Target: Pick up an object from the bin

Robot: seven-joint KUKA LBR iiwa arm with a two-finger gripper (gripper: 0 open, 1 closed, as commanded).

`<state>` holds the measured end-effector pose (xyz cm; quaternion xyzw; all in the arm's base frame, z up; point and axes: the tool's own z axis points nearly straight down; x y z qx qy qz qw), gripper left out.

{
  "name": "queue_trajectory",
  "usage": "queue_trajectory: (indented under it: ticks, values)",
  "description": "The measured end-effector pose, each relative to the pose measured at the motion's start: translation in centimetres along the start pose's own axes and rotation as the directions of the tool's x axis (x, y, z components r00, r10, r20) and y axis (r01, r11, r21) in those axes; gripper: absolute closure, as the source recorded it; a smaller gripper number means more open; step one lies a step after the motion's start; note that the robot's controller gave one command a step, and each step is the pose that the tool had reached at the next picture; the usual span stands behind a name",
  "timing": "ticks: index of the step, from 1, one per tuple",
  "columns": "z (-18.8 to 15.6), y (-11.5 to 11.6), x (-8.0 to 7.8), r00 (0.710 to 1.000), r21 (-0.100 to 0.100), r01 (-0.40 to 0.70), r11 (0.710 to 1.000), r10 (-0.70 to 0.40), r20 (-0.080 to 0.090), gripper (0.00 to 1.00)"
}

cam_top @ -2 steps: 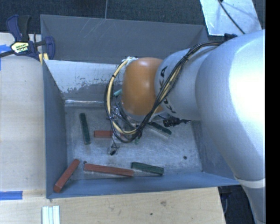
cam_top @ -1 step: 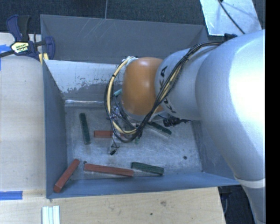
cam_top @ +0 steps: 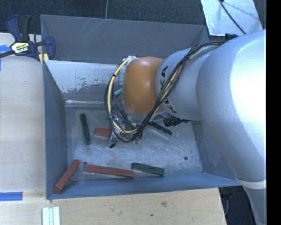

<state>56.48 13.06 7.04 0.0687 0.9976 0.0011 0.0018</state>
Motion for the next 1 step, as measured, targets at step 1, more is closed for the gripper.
queue_trajectory:
  ticks: [1]
  values:
    - [-7.09, -0.01, -0.29, 1.0, -0.001, -0.001, 1.0, 0.001, 0.006, 1.0]
